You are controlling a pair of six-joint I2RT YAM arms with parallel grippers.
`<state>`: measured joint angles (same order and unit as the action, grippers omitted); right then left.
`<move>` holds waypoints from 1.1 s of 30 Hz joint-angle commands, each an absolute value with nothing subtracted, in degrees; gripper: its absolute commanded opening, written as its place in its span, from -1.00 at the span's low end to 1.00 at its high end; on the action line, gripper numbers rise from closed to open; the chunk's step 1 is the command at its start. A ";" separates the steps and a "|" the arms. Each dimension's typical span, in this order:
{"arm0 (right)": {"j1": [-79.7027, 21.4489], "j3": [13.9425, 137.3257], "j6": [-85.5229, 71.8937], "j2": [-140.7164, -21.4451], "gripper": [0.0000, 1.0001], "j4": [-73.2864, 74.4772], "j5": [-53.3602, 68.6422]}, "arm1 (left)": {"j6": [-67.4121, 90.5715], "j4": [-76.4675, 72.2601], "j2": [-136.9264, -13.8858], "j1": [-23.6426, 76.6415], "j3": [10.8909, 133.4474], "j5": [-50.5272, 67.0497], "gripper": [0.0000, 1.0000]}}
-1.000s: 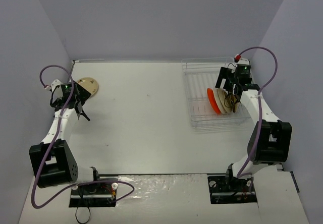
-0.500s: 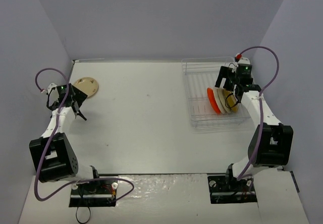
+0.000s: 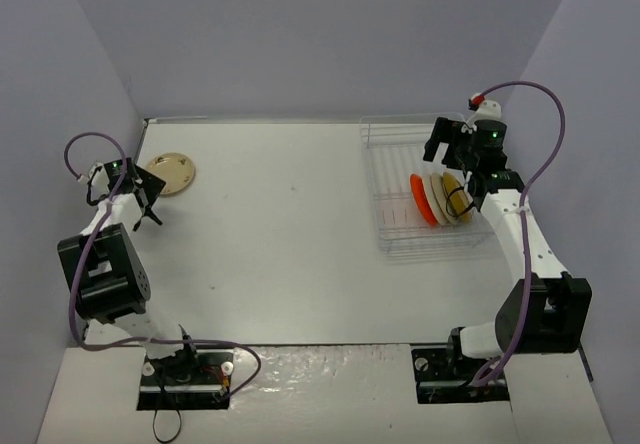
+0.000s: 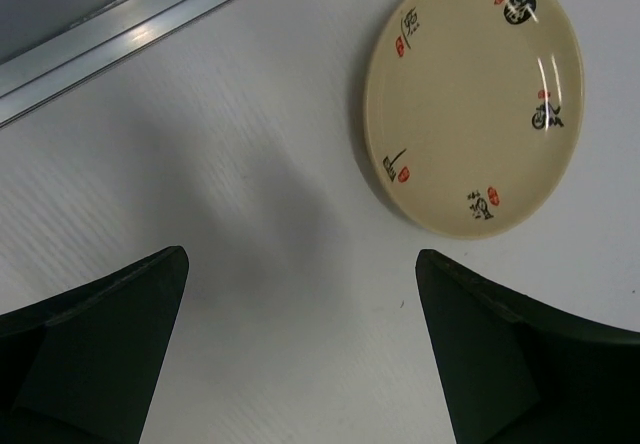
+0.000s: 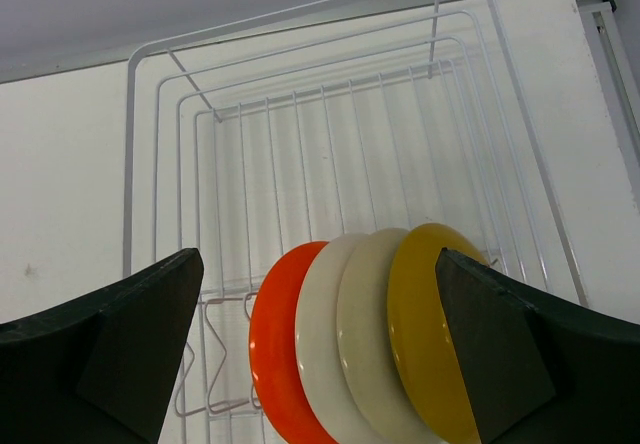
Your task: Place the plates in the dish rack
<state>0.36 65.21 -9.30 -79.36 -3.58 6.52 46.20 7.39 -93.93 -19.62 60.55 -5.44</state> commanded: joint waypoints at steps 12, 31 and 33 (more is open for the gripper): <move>0.35 63.89 -11.25 -77.07 1.00 -10.55 5.36 | 50.10 -5.27 -114.28 -22.93 76.37 7.38 0.77; 0.35 61.21 -11.16 -72.90 1.00 -10.54 3.02 | 50.40 -0.09 -121.51 -22.80 80.64 6.42 -0.67; 0.35 61.09 -11.19 -72.81 1.00 -10.40 2.90 | 50.28 -0.09 -121.55 -22.79 80.51 6.36 -0.84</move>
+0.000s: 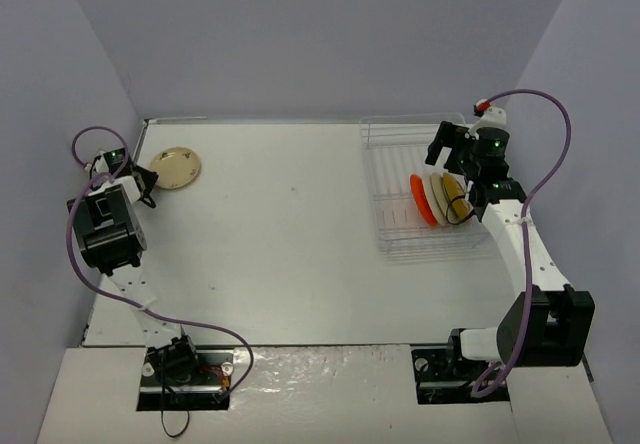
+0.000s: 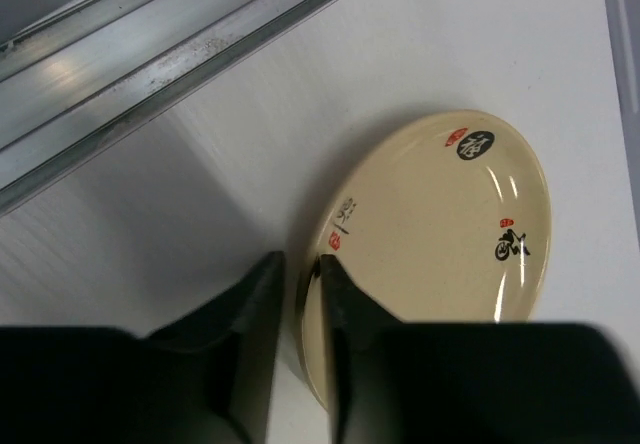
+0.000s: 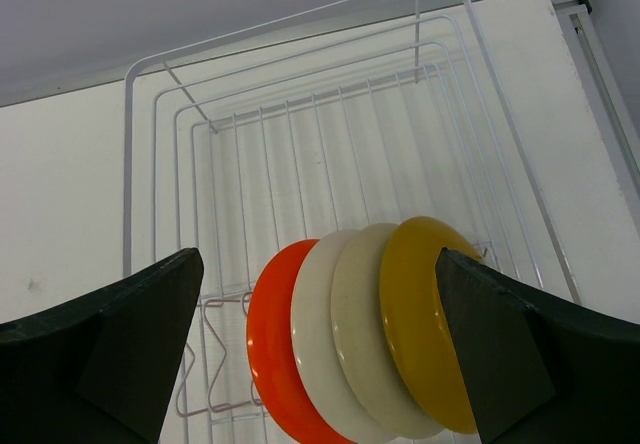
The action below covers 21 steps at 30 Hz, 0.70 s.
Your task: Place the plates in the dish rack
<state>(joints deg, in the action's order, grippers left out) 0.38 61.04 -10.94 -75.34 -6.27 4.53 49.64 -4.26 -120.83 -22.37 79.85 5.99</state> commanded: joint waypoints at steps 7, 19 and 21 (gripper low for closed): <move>0.35 60.66 -11.25 -72.76 1.00 -10.43 2.97 | 49.76 -2.13 -121.18 -22.78 79.47 7.87 -1.00; -1.18 60.56 -9.03 -72.53 1.00 -10.99 9.61 | 49.02 -28.26 -112.71 -18.89 68.11 18.78 -1.00; -2.21 60.67 -8.23 -72.42 1.00 -11.02 11.23 | 49.13 -30.76 -112.34 -17.33 68.43 21.09 -1.00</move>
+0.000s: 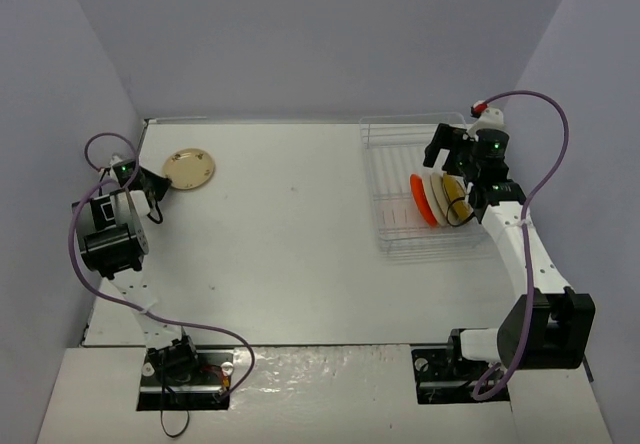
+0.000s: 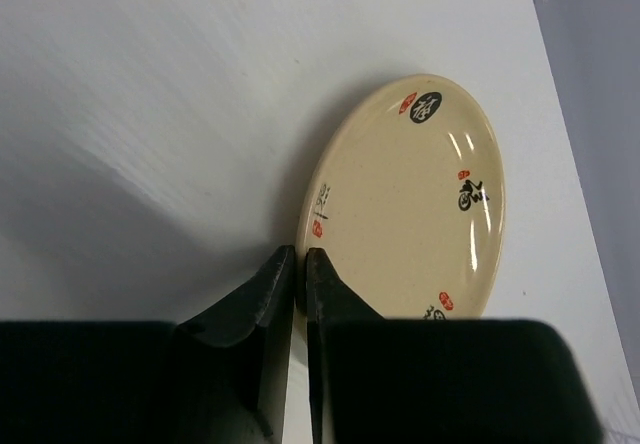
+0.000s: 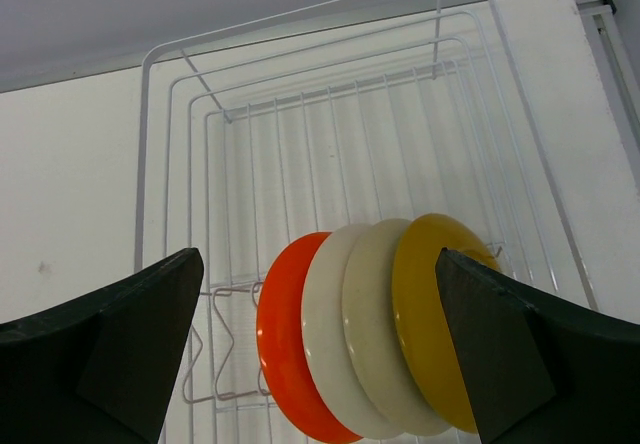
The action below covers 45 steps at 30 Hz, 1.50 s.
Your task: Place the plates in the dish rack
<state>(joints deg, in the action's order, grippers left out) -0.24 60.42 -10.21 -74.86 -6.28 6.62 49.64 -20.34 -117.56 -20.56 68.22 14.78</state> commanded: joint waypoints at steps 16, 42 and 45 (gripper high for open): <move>-16.02 63.40 -4.18 -80.29 1.00 -14.31 21.07 | 47.81 -45.66 -100.84 -3.25 63.70 38.09 -1.00; -21.34 64.07 -15.28 -82.76 -0.64 -26.00 30.08 | 35.16 -37.44 -84.65 19.34 59.15 34.15 -1.00; -21.31 63.90 -15.25 -82.14 -1.00 -25.92 29.85 | 35.72 -37.27 -84.94 19.34 59.50 34.76 -1.00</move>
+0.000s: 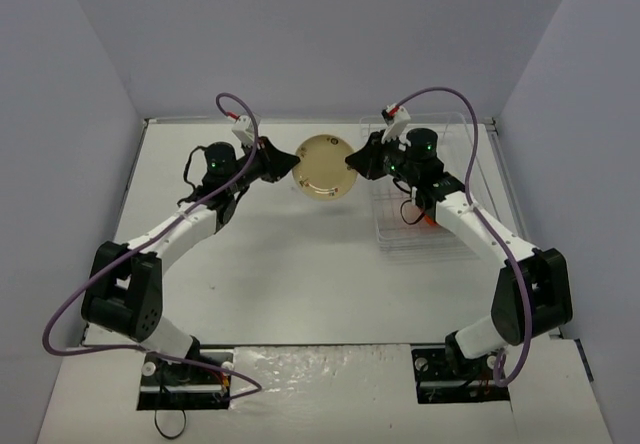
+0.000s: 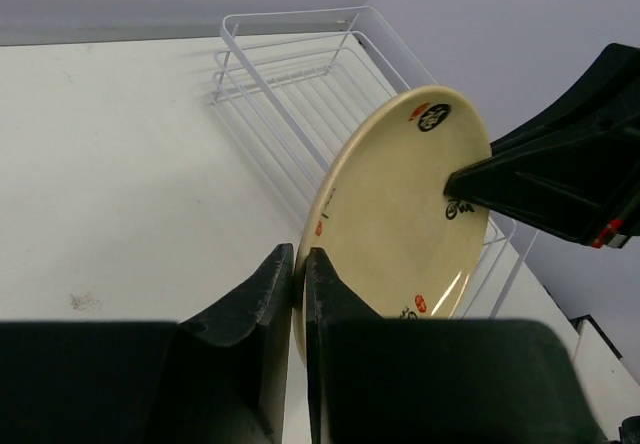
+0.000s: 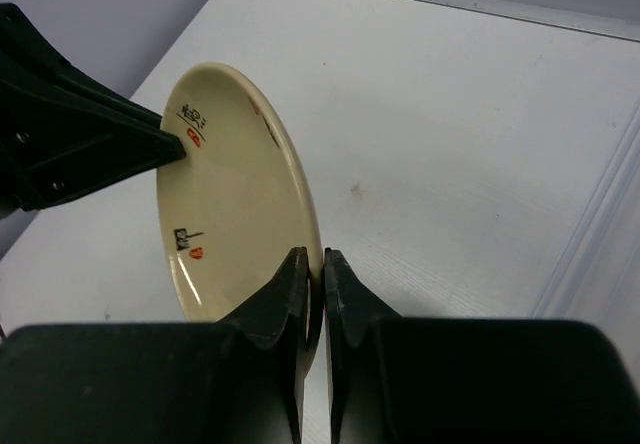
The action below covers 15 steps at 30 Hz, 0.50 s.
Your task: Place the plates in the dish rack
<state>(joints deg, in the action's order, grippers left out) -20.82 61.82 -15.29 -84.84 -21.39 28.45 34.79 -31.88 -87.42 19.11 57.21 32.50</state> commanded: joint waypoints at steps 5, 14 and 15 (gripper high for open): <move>-21.70 63.98 -13.65 -80.10 -1.00 -23.86 27.29 | 35.77 -35.61 -85.68 19.34 61.07 35.68 -0.51; -24.58 65.66 -7.46 -73.09 -1.00 -11.04 7.28 | 31.16 -24.97 -84.42 19.00 63.69 30.23 0.94; -25.37 65.88 -6.78 -71.75 -1.00 -8.63 0.95 | 29.36 -20.76 -83.46 18.60 64.02 26.03 0.94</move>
